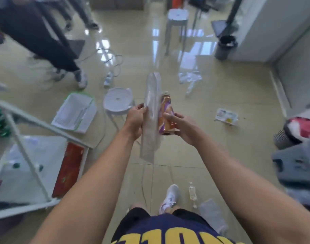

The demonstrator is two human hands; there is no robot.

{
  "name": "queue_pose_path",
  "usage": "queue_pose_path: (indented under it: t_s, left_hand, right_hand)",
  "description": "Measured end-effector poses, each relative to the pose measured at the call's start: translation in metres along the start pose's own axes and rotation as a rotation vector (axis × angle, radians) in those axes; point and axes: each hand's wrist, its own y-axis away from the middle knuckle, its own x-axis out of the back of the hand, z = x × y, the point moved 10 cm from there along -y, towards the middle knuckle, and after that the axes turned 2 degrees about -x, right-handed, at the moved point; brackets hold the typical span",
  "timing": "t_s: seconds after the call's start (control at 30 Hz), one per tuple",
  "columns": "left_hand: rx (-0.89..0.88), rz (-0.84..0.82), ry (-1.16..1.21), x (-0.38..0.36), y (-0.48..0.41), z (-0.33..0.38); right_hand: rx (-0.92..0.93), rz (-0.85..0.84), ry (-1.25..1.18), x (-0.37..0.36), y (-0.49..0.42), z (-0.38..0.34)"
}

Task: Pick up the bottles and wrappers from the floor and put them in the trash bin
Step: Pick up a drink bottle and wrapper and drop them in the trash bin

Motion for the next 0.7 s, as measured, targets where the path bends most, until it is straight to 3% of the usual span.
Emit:
queue_pose_path:
  t_s: [0.2,0.33,0.5,0.7]
  left_hand:
    - [-0.077,-0.086,-0.268,-0.113,-0.026,0.005]
    - [-0.011,-0.237,-0.336,-0.159,-0.043,-0.012]
    - [0.151,-0.271,-0.256,-0.177,-0.075,-0.039]
    - [0.216,-0.339,-0.438,-0.171,-0.147,-0.05]
  right_hand:
    - [0.062,0.17,-0.27,0.107,0.029,-0.017]
    - [0.083,0.211,-0.351,0.141,0.033,-0.027]
    - [0.057,0.248,-0.419,0.157,0.011,-0.032]
    - [-0.001,0.263,-0.389,0.156,-0.062,-0.056]
